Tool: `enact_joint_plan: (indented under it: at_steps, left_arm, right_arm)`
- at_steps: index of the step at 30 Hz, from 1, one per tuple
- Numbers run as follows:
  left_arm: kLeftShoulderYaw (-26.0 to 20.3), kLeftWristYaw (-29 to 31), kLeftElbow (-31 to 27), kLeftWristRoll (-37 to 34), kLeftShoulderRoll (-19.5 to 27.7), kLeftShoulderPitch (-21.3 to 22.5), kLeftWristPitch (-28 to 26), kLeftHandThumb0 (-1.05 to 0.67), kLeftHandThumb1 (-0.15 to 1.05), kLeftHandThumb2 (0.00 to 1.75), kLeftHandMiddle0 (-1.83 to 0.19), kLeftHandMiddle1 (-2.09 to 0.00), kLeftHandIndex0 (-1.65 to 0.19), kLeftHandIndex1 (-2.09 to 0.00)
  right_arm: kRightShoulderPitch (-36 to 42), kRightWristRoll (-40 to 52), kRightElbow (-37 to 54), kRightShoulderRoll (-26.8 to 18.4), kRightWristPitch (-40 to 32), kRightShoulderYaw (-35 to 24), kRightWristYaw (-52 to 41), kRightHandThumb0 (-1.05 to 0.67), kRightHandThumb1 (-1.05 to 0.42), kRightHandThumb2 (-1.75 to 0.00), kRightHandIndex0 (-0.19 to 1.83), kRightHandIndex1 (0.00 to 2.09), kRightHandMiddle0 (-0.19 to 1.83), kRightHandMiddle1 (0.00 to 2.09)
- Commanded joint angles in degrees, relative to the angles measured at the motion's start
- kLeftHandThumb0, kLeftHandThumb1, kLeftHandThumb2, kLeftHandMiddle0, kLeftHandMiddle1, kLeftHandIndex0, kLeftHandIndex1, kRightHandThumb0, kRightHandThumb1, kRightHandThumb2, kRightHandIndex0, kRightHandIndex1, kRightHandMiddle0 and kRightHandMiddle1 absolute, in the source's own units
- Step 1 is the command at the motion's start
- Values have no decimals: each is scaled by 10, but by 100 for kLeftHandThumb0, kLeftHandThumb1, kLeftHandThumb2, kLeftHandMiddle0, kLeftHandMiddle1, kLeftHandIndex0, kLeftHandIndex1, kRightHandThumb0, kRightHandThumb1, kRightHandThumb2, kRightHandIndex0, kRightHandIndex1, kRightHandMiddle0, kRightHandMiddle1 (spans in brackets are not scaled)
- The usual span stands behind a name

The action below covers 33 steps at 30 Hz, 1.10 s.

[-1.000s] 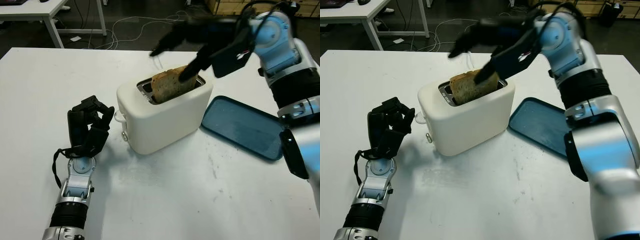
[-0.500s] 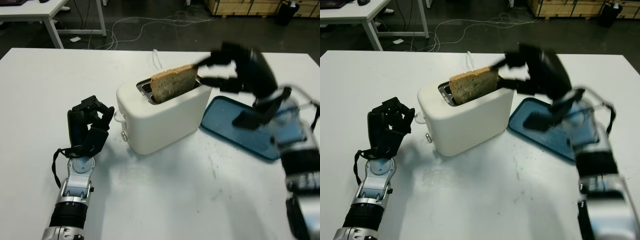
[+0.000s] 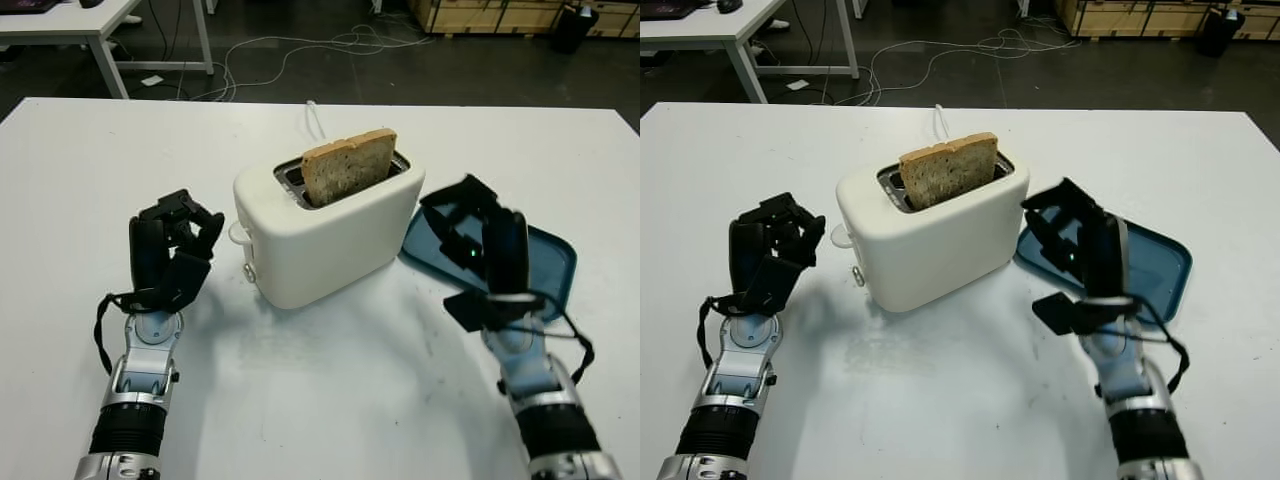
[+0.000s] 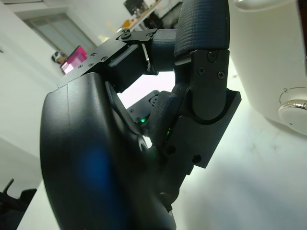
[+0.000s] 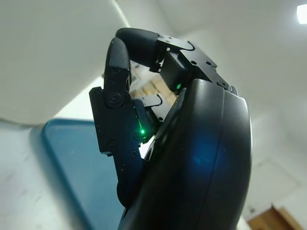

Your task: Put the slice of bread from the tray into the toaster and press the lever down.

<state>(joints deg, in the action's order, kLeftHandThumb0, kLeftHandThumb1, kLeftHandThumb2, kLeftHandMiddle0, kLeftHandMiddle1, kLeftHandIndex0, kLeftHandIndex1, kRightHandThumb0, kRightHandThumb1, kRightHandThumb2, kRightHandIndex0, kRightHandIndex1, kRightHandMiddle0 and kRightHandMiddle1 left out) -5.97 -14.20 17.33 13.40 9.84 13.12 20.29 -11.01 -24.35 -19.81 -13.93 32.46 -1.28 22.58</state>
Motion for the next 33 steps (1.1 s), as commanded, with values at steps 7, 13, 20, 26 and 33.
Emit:
enact_joint_plan:
  at_steps: [7,13,20,26,33]
  left_arm:
    - [0,10,-8,-1,14,-12,-8,-95,76,53,-130,-147,-105,-142]
    - [-4,29,-19,-11,19,-21,-13,-95,74,55,-129,-148,-105,-142]
    - [-1,32,-22,-8,21,-30,-14,-95,73,56,-130,-146,-107,-140]
    - [4,23,-33,2,15,-35,-24,-97,73,56,-131,-145,-109,-138]
    - [5,18,-35,1,8,-35,-19,-98,75,55,-131,-145,-109,-138]
  right_arm:
    - [25,60,29,40,-54,-11,-22,-44,-92,-50,85,175,52,175]
    - [52,84,73,38,-127,-5,-81,-45,-92,-46,88,175,55,175]
    - [66,75,73,35,-148,5,-103,-45,-92,-43,86,175,53,175]
    - [63,70,44,23,-137,10,-115,-42,-92,-43,87,175,53,175]
    - [57,56,4,7,-103,28,-109,-47,-92,-44,85,175,56,175]
